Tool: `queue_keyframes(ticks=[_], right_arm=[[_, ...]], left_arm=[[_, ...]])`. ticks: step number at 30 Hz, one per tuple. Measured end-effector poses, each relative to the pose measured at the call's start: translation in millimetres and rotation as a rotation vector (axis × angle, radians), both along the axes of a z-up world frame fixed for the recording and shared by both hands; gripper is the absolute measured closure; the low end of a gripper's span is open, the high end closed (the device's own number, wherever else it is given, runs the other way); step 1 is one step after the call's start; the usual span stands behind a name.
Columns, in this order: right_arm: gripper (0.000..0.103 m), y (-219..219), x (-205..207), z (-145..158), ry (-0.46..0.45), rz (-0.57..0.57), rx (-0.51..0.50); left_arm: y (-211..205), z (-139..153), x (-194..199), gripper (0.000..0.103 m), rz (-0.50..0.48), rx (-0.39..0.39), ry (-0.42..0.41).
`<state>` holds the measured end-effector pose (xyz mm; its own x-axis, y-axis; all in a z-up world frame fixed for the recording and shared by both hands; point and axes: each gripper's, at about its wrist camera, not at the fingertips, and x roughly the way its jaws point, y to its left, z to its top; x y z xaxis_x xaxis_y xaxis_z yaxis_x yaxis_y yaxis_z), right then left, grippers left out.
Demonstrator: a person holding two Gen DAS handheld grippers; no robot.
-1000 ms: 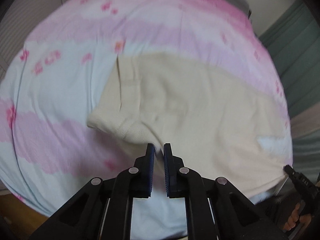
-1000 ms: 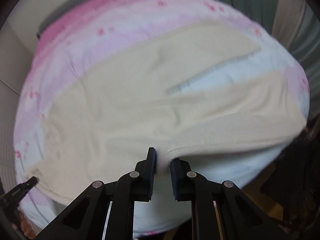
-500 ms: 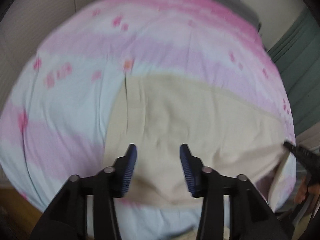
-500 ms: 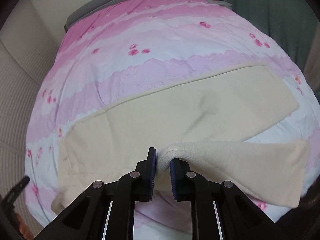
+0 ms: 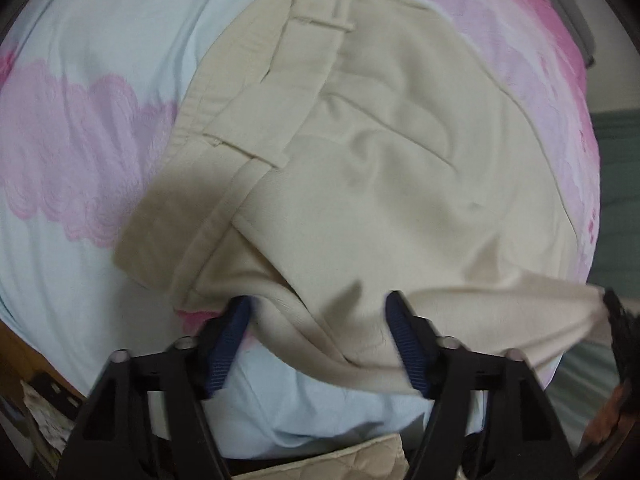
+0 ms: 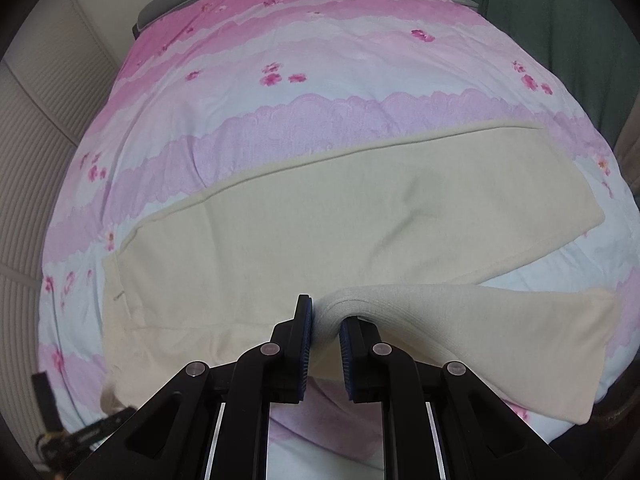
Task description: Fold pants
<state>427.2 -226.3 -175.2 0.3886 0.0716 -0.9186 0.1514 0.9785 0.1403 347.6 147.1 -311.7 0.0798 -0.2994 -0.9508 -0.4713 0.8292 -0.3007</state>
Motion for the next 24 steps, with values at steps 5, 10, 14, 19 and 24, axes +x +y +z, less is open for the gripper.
queue_keyframes(ticks=[5, 10, 14, 19, 24], right_arm=[[0.088, 4, -4, 0, 0.008, 0.025, -0.025], [0.088, -9, -6, 13, -0.006, -0.002, 0.012], [0.088, -13, 8, 25, -0.033, -0.028, 0.023], [0.088, -14, 64, 32, -0.040, -0.059, 0.001], [0.088, 0, 136, 18, 0.010, -0.007, -0.030]], left_arm=[[6, 33, 0, 0.091, 0.003, -0.007, -0.080], [12, 107, 25, 0.094, 0.012, 0.045, -0.284], [15, 129, 79, 0.094, 0.016, 0.113, -0.377], [19, 133, 138, 0.095, 0.063, 0.207, -0.393], [39, 101, 193, 0.095, 0.121, 0.238, -0.306]])
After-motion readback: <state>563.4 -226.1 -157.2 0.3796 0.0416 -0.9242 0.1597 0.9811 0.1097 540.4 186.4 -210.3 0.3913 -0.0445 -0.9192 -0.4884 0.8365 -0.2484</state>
